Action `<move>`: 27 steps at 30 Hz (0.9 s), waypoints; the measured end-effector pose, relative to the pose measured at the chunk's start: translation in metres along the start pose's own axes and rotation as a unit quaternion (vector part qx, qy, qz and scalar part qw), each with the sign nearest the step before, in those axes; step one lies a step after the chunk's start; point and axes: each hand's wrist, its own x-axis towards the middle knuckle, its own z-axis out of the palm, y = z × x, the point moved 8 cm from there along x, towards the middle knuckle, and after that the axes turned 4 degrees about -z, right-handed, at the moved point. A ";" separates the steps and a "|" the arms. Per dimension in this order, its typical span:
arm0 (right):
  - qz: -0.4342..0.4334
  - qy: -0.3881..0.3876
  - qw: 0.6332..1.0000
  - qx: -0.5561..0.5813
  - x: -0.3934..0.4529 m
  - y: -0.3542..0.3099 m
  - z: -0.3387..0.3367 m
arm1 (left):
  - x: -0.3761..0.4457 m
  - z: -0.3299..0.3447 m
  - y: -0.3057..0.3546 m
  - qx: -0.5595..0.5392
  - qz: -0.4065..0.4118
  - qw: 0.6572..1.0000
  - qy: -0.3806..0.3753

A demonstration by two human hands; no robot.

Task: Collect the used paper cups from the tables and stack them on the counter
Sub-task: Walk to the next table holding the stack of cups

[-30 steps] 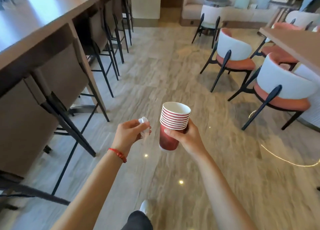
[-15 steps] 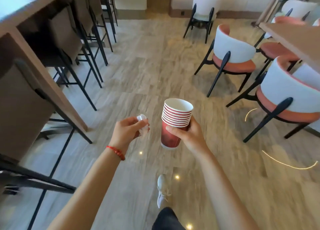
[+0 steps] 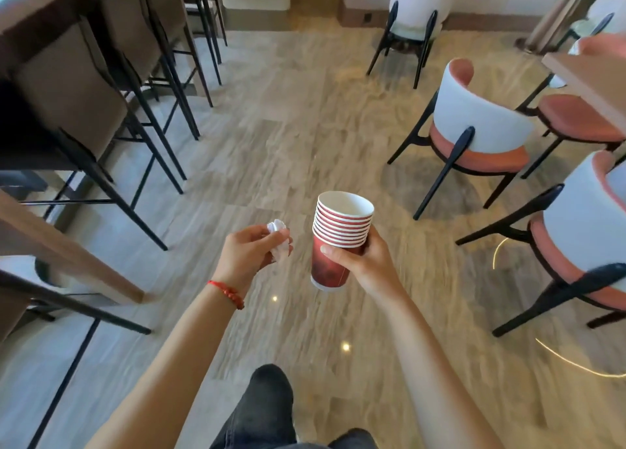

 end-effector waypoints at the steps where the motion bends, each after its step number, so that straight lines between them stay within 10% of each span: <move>1: 0.001 0.001 1.000 0.001 0.020 0.002 -0.002 | 0.019 0.003 0.006 0.001 -0.002 1.000 0.000; 27: 0.023 0.055 0.998 0.003 0.572 0.009 -0.042 | 0.549 0.120 0.201 0.034 -0.011 0.999 -0.033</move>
